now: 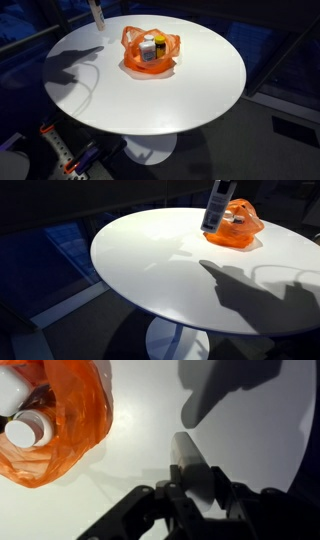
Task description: Pick up the longest white bottle from the orange plastic bag and put it on the table
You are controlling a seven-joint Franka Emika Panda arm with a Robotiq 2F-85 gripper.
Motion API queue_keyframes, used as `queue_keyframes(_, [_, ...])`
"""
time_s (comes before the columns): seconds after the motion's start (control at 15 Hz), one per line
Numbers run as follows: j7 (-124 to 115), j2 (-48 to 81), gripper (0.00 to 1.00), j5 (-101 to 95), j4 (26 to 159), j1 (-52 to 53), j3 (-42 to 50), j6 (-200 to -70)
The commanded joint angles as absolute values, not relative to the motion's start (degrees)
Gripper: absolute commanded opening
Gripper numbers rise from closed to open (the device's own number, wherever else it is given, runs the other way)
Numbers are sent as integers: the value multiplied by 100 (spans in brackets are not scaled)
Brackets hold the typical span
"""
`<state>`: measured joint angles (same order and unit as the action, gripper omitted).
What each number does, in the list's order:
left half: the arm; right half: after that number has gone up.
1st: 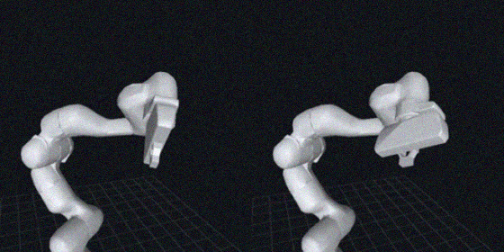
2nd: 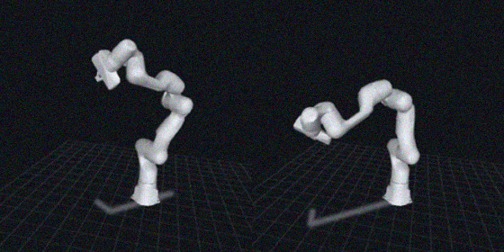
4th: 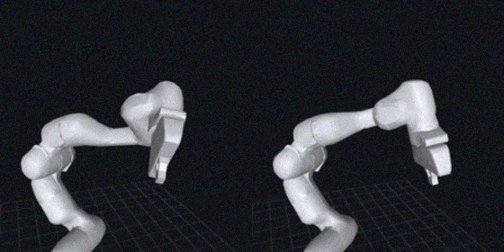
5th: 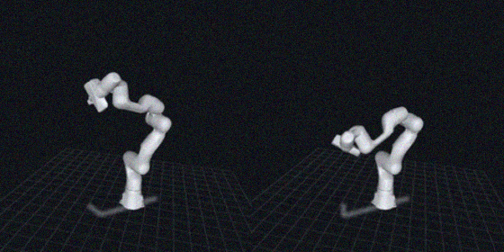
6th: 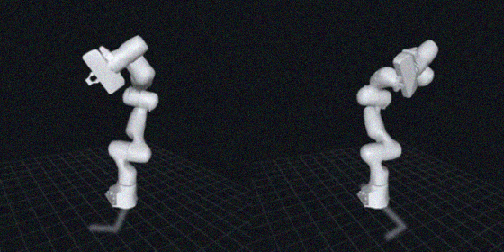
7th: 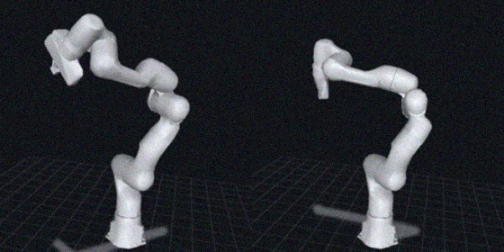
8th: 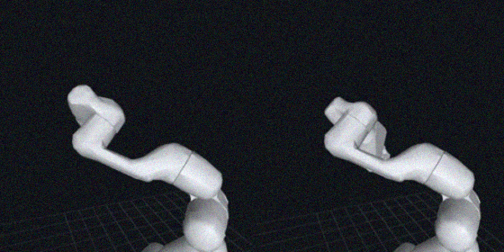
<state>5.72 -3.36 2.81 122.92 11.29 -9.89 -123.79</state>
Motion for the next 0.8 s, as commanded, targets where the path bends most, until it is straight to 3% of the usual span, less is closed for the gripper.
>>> queue_keyframes(0.0, [569,-313,35,281,12282,1108,-1013,-12363])
queue_keyframes(0.27, [569,-312,35,281,12282,1107,-1012,-12363])
queue_keyframes(0.33, [546,-279,11,208,12335,1103,-1015,-12438])
queue_keyframes(0.73, [444,187,11,180,12114,1128,-1068,-12563])
